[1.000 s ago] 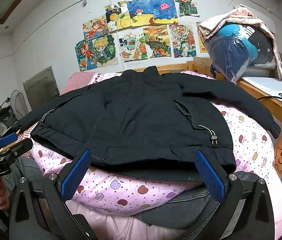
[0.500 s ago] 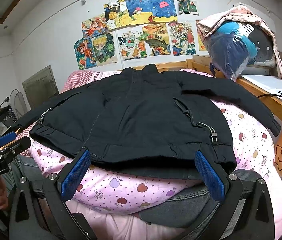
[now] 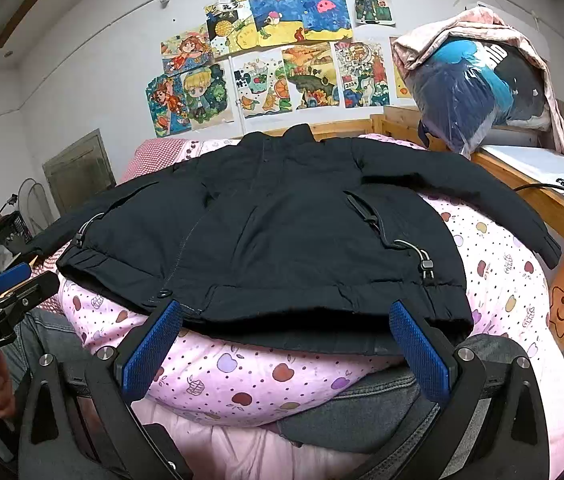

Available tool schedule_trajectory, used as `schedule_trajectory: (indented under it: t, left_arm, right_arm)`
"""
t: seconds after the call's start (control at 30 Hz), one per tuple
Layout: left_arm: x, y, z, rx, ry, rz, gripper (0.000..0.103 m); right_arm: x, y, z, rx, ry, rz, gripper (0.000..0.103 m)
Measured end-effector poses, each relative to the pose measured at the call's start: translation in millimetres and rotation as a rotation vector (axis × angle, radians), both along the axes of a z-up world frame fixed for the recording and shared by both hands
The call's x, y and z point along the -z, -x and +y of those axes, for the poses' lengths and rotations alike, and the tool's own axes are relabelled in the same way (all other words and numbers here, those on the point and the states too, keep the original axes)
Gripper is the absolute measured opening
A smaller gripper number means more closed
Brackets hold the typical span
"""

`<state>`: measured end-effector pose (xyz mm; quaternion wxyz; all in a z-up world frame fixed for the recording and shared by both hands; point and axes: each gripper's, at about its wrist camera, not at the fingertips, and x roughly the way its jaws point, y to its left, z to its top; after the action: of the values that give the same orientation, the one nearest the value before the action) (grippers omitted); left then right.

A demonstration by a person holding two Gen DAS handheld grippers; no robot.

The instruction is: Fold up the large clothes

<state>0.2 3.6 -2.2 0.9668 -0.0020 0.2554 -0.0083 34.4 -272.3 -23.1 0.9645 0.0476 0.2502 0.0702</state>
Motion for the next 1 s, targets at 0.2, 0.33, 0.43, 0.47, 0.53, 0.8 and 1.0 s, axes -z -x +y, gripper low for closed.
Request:
schedule_trajectory:
  t: [0.2,0.33,0.43,0.47,0.53,0.8,1.0]
  left_arm:
    - [-2.7,-0.2,6.7,-0.007,0.000,0.001,0.103]
    - [-2.8,-0.7,7.4,-0.004,0.000,0.001,0.103]
    - [-3.0,-0.6,7.6,-0.005,-0.001,0.001,0.103]
    - [-3.2,-0.4,8.1,-0.005,-0.001,0.001,0.103]
    - [-3.0,-0.2,8.0,-0.005,0.000,0.000,0.103]
    - [-2.7,-0.4,7.5,-0.005,-0.001,0.000,0.103]
    - [-2.7,-0.3,7.7,-0.005,0.000,0.001,0.103]
  right_arm:
    - [0.3,0.0,-0.2,-0.001,0.002,0.000,0.102]
    - [0.4,-0.2,-0.2,0.000,0.000,-0.001,0.102]
    - [0.2,0.0,-0.5,-0.002,0.000,-0.001,0.102]
    - [-0.3,-0.2,-0.1,-0.002,0.000,-0.002,0.102]
    - [-0.1,0.4,-0.3,-0.005,0.000,-0.004,0.102]
    - [-0.3,0.6,0.0,-0.003,0.000,-0.001,0.102]
    - [-0.3,0.3,0.4,-0.002,-0.001,0.002,0.102]
